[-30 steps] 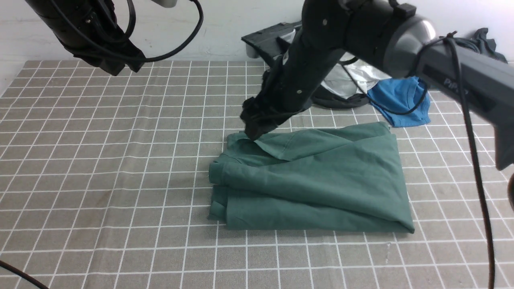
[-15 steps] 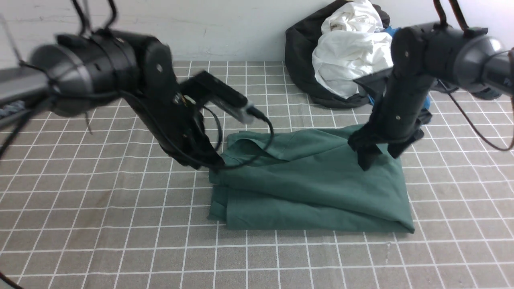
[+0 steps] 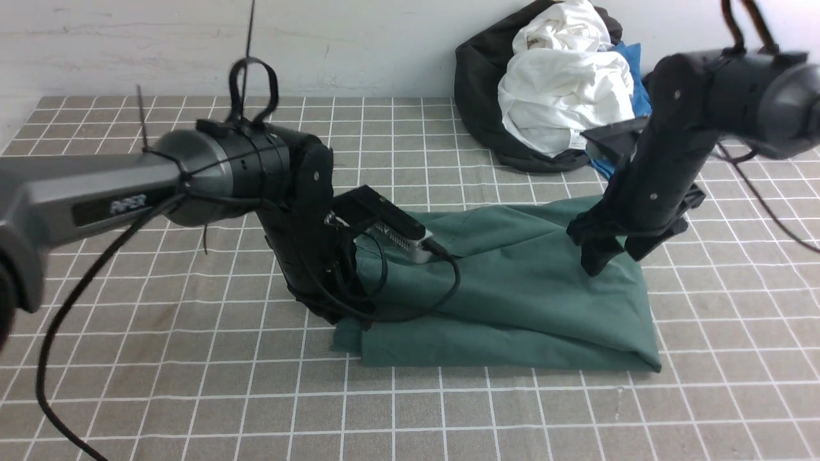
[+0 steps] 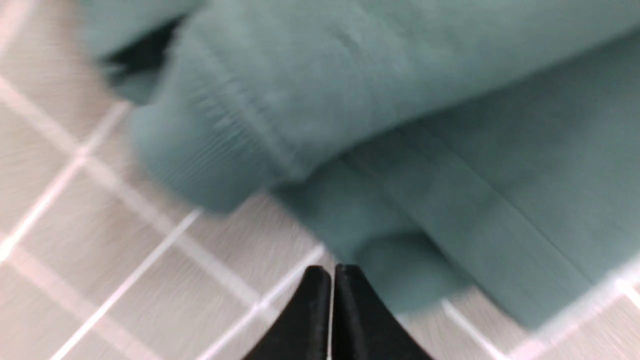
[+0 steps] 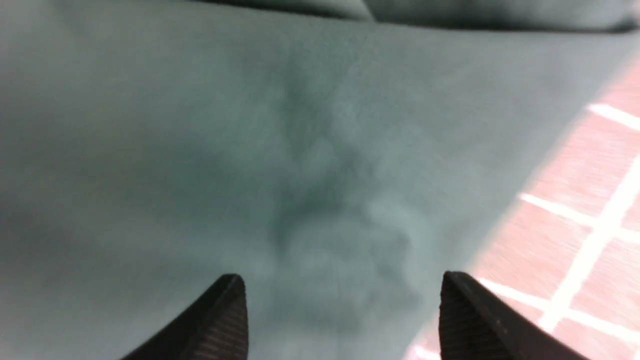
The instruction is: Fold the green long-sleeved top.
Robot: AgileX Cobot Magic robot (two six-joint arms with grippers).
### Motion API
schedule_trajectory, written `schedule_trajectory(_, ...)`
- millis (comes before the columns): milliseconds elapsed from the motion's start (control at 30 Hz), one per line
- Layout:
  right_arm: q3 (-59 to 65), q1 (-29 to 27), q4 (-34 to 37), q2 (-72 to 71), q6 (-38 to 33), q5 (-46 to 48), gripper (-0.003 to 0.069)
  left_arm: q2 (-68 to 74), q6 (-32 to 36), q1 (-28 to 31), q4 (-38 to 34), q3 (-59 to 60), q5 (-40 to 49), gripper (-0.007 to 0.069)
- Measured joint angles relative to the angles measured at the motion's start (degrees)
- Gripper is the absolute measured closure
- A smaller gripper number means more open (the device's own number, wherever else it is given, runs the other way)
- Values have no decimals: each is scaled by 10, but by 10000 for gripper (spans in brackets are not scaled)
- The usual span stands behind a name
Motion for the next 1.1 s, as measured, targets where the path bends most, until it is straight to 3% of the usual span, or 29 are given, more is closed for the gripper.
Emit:
schedule_trajectory(333, 32, 0, 13, -229, -11, 13, 241, -278, -35, 1, 15, 94, 59, 631)
schedule_trajectory(667, 276, 0, 85, -528, -38, -170, 452, -579, -128, 1, 42, 331, 17, 631)
schedule_trajectory(1000, 485, 0, 120, -753, -61, -303, 638, -859, -134, 1, 42, 502, -30, 631)
schedule_trajectory(1100, 511, 0, 132, -796, -84, -312, 664, -921, -134, 1, 42, 523, -46, 631)
